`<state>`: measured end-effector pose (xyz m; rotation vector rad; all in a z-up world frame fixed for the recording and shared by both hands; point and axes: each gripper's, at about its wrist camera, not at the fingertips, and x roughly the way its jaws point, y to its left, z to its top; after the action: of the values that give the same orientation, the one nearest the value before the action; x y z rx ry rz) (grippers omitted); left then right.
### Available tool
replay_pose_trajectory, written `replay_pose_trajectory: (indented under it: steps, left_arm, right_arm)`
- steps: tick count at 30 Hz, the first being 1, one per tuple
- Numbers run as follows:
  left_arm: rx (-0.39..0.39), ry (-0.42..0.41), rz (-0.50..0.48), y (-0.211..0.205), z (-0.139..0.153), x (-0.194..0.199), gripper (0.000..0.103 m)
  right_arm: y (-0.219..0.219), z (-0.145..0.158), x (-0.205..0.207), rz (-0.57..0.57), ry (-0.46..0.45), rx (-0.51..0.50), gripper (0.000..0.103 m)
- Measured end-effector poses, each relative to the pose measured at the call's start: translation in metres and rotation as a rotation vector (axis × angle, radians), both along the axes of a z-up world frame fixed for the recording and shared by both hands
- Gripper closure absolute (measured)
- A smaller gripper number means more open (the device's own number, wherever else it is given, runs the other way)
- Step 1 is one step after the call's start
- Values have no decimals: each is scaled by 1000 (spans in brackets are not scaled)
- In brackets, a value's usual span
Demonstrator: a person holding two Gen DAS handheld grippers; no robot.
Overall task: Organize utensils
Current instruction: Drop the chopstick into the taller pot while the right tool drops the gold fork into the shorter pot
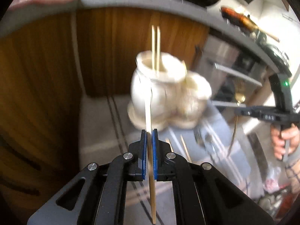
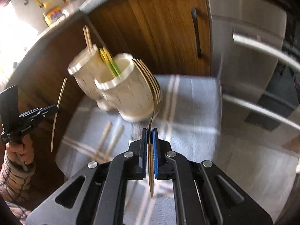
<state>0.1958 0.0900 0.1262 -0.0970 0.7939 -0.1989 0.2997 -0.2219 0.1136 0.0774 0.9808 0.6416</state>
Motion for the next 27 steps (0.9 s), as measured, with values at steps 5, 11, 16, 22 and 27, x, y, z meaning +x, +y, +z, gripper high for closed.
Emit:
replay_pose_trajectory:
  steps: [5, 11, 16, 22, 27]
  left_arm:
    - [-42, -139, 11, 0, 50, 16, 97]
    - [-98, -295, 28, -1, 93, 38, 97]
    - [-138, -369, 56, -4, 103, 63, 97]
    - [-178, -435, 96, -10, 88, 86, 97]
    - [-162, -446, 130, -13, 66, 99, 97]
  right_arm:
    - [19, 51, 13, 15, -120, 36, 98]
    - [36, 92, 29, 39, -206, 24, 98]
    - [41, 115, 33, 60, -241, 28, 98]
    - [55, 114, 40, 73, -251, 21, 98]
    - [62, 118, 44, 84, -252, 21, 98]
